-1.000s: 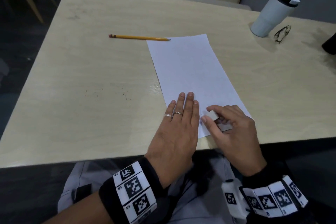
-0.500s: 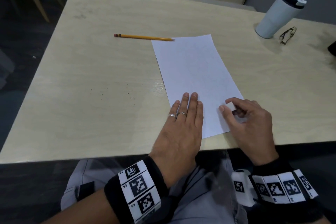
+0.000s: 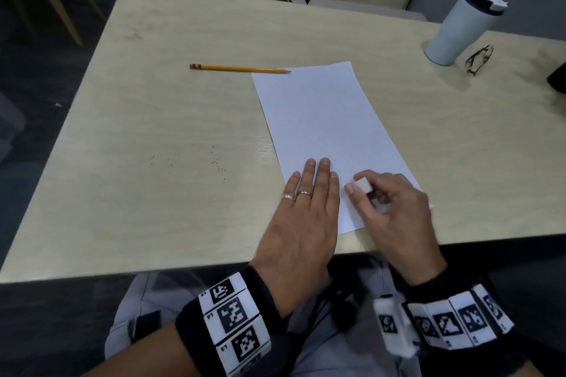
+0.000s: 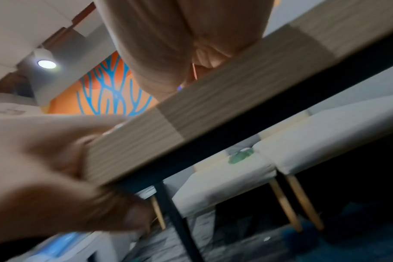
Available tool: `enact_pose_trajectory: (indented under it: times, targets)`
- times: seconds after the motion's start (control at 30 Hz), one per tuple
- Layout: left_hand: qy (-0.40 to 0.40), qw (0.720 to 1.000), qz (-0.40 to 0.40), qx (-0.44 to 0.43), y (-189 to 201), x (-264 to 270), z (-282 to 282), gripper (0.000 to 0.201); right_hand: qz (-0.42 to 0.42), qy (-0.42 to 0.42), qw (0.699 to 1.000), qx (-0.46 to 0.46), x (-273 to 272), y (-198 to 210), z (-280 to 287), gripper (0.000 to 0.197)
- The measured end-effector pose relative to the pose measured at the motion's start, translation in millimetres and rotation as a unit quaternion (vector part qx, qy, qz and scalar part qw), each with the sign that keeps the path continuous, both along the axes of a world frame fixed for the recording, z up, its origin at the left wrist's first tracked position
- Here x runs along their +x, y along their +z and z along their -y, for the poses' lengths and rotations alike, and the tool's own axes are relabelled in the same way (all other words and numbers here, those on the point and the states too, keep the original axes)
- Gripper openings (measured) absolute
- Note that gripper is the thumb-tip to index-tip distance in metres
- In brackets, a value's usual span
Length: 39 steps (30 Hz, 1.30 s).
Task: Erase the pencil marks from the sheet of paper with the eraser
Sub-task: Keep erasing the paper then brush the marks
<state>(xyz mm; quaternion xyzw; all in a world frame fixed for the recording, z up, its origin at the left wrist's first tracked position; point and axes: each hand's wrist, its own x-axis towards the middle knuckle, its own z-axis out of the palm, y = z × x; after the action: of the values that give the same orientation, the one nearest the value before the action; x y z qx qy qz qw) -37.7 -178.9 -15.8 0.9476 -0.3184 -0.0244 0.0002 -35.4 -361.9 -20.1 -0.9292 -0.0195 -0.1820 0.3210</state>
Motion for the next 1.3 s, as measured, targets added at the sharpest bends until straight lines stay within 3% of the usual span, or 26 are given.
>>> enact_pose_trajectory:
  times: [0.13,0.3,0.43,0.6,0.73,0.9,1.07,1.23,1.3]
  targets:
    - [0.001,1.000,-0.002,-0.009,0,-1,-1,0.096,0.007,-0.059,0.998,0.016,5,5,23,0.014]
    - [-0.003,1.000,-0.003,0.002,0,-1,-2,0.097,-0.005,0.003,1.000,-0.003,-4,3,2,0.013]
    - [-0.003,1.000,-0.002,-0.004,-1,-1,-1,0.095,0.000,-0.064,0.998,0.009,6,7,33,0.013]
    - [-0.007,1.000,-0.014,0.004,3,-1,-1,0.099,-0.012,0.004,1.000,-0.009,-12,5,13,0.011]
    - [-0.003,1.000,-0.018,-0.008,3,-1,-1,0.093,-0.007,-0.059,0.998,-0.007,-6,10,48,0.008]
    - [-0.008,1.000,-0.015,0.001,4,-1,-1,0.101,-0.019,0.024,0.999,-0.026,-22,8,4,0.007]
    - [0.000,1.000,-0.016,-0.007,1,0,-1,0.096,-0.016,-0.054,0.998,0.002,-11,10,46,0.004]
    - [-0.005,1.000,-0.010,0.005,4,-1,-1,0.103,-0.025,0.026,0.999,-0.005,-25,11,1,0.004]
    - [-0.005,1.000,-0.017,0.001,3,-1,-1,0.100,-0.031,0.026,0.999,0.003,-25,8,12,0.003]
